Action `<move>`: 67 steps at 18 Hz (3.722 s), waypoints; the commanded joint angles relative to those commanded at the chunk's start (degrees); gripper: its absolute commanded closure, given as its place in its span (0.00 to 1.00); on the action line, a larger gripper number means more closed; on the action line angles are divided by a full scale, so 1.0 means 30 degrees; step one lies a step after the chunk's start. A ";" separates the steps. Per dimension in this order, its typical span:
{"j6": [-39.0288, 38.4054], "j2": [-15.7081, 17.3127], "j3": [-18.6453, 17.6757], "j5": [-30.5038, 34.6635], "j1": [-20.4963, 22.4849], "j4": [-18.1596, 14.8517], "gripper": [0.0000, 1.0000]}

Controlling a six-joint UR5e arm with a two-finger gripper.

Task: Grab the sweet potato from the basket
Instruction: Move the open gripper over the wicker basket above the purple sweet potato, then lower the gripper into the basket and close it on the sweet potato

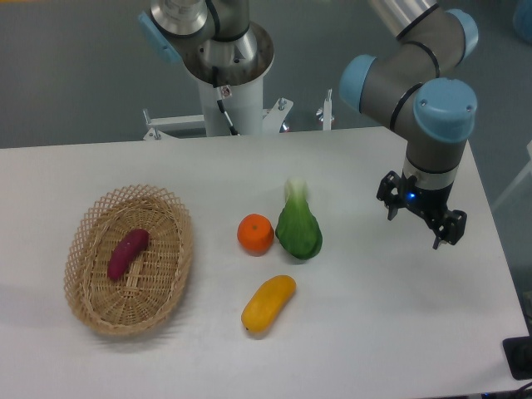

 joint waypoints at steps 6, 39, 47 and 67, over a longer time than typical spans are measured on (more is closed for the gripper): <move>-0.0524 0.0000 -0.0088 0.0000 -0.0292 0.0000 0.00; -1.8630 0.0909 -0.3807 -0.1875 -1.3299 0.1287 0.00; -2.2232 0.0704 -0.5156 -0.1026 -1.4675 0.1670 0.00; -2.4609 -0.0616 -0.4834 -0.0820 -1.5205 0.2432 0.68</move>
